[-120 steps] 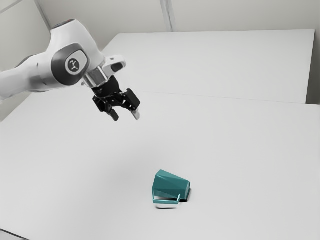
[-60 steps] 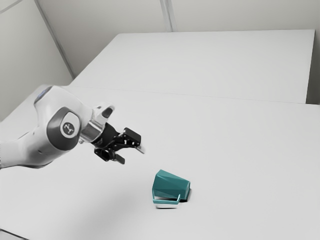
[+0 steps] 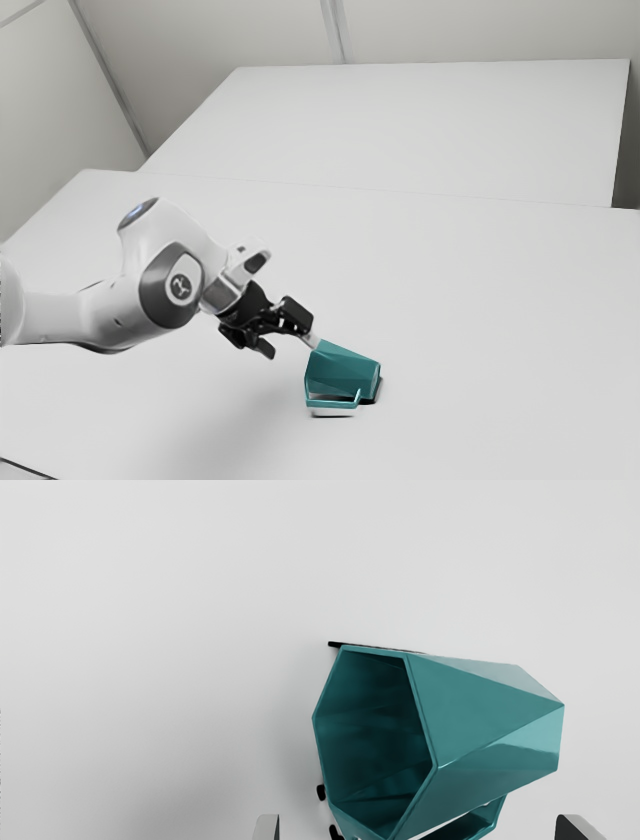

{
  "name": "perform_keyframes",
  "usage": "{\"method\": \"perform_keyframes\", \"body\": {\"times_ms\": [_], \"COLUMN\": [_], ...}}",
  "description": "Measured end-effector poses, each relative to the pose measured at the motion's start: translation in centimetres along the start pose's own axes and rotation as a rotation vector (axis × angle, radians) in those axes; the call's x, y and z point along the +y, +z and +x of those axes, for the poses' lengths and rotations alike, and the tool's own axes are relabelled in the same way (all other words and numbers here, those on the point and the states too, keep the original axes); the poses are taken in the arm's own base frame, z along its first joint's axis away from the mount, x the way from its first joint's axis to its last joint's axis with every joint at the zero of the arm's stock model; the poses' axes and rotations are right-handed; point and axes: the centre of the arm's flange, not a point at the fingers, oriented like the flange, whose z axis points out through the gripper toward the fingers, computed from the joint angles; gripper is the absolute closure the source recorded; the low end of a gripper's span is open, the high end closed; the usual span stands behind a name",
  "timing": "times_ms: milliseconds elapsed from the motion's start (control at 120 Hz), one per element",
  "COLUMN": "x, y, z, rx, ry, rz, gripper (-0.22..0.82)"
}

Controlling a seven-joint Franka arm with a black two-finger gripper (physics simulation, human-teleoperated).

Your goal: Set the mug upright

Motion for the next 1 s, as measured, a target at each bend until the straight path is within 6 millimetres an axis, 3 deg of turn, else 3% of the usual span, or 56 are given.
{"method": "perform_keyframes", "body": {"times_ms": [192, 592, 817, 1000], "x": [-0.9, 1.6, 2.8, 2.7], "y": [2.1, 3.7, 4.4, 5.7], "z": [0.5, 0.4, 0.2, -0.2], "rx": [-0.002, 0.048, 0.060, 0.054], "ry": [0.045, 0.155, 0.126, 0.049], "rz": [0.026, 0.019, -0.028, -0.067], "gripper": [0.00, 0.00, 0.02, 0.03]}}
